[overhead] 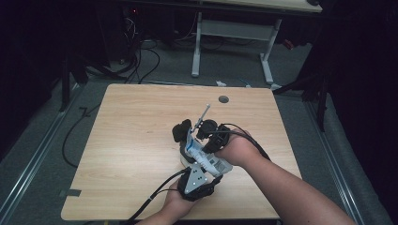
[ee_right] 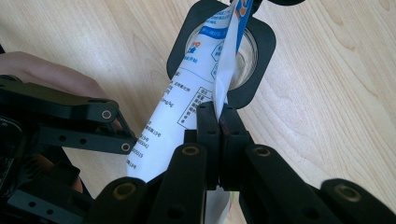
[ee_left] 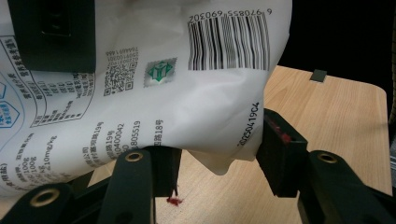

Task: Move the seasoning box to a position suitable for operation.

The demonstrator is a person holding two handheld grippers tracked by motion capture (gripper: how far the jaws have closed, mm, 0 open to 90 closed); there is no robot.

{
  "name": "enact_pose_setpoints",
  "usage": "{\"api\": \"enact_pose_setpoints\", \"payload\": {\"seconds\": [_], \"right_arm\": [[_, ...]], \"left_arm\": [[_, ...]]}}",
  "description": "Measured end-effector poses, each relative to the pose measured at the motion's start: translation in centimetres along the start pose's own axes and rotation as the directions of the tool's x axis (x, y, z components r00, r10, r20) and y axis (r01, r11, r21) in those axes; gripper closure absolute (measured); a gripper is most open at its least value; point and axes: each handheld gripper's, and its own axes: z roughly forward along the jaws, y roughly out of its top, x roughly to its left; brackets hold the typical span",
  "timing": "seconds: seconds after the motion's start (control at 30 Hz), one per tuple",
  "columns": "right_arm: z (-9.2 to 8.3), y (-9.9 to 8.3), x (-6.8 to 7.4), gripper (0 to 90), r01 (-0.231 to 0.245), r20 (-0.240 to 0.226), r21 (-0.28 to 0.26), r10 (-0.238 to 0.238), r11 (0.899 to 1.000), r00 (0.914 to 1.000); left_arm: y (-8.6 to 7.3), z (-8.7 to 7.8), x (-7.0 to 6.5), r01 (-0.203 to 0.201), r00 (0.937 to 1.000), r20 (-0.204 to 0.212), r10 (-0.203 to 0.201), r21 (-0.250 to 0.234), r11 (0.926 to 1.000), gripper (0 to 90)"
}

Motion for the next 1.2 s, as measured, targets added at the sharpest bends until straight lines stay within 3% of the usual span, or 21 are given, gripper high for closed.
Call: {"api": "enact_pose_setpoints", "payload": {"seconds": [1.2], "right_arm": [[-0.14,0.33,0.01,89.4,0.004,0.007,0.008,-0.004,1.0,1.0]], "left_arm": [[0.27,-0.07,0.14,-0.004,1.0,0.002,0.004,-0.007,1.0,54.1]]}}
